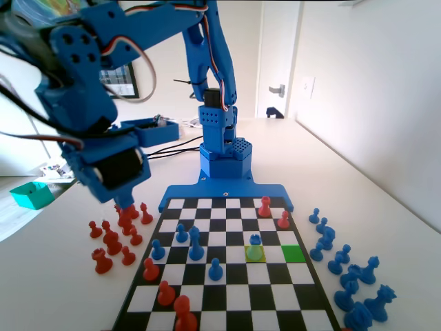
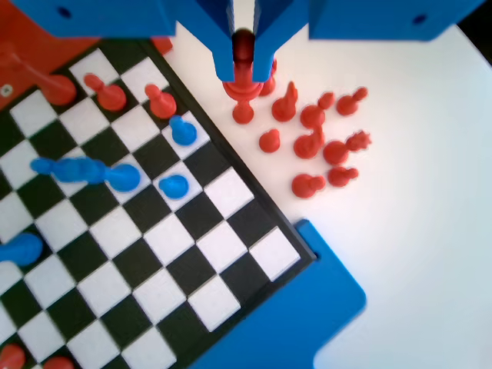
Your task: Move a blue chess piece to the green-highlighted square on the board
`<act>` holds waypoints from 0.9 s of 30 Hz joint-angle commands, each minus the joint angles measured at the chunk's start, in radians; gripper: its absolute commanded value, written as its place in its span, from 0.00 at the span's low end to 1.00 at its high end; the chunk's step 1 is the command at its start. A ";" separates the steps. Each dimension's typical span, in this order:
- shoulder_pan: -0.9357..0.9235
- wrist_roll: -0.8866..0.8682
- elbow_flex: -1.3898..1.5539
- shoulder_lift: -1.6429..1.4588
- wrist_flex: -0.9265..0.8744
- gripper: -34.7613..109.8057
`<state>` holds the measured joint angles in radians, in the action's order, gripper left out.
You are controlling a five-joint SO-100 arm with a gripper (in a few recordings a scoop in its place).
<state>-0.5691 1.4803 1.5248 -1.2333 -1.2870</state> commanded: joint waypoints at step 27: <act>0.037 -0.008 -0.163 0.285 0.304 0.25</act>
<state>-0.5231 1.4603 1.4189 -0.9250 -0.9894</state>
